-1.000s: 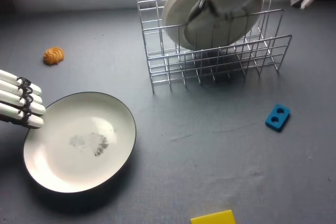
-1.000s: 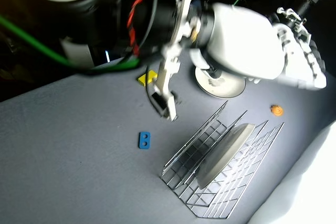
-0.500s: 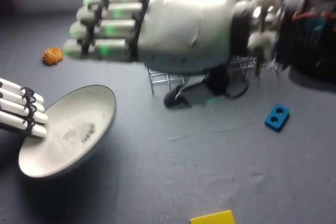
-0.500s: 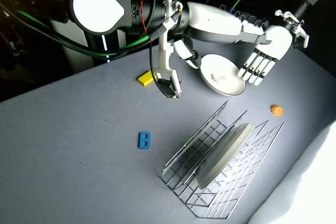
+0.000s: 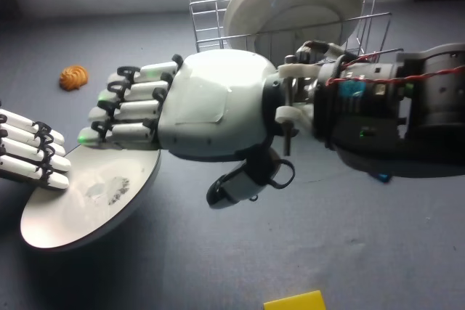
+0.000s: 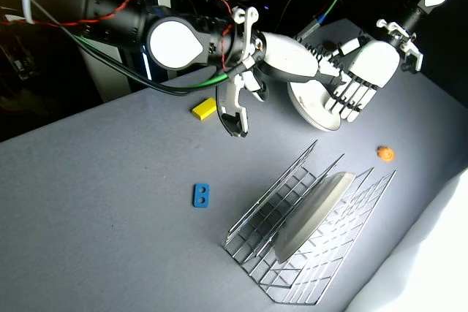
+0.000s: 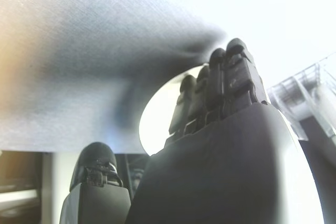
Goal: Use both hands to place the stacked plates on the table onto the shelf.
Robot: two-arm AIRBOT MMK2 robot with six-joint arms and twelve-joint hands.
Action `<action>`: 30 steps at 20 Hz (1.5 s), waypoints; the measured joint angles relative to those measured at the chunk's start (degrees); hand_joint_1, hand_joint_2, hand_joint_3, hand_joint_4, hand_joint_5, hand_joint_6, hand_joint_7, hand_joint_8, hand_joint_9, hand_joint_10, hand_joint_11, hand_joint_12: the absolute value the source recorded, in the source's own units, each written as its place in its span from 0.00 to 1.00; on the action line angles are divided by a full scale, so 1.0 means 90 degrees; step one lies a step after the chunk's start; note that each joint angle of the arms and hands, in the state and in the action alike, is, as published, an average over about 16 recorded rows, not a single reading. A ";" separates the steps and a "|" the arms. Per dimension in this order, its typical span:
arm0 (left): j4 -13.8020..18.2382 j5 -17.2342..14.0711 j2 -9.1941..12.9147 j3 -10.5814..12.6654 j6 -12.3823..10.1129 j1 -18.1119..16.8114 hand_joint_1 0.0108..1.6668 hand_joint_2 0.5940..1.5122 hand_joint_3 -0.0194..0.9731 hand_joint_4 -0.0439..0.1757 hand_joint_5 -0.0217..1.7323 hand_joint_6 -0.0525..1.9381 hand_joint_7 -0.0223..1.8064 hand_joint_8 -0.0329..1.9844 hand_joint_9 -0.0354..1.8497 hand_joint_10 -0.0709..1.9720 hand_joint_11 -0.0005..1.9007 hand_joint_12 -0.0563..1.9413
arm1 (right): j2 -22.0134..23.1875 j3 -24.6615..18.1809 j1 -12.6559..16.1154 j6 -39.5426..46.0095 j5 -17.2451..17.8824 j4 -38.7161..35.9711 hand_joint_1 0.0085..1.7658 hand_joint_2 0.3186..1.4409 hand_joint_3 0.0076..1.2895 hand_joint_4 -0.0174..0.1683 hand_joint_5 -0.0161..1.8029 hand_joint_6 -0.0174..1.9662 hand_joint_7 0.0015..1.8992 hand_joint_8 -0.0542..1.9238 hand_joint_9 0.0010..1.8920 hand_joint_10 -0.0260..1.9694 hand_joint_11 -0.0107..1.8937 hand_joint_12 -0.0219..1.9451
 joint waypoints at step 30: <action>-0.0005 0.0042 -0.0064 0.0010 -0.0015 0.0000 0.00 0.54 0.04 0.19 0.02 0.03 0.00 0.01 0.03 0.05 0.01 0.03 | -0.2337 0.1904 -0.0492 -0.0129 -0.0033 0.0357 0.65 0.60 0.00 0.11 0.11 0.02 0.10 0.04 0.10 0.04 0.03 0.30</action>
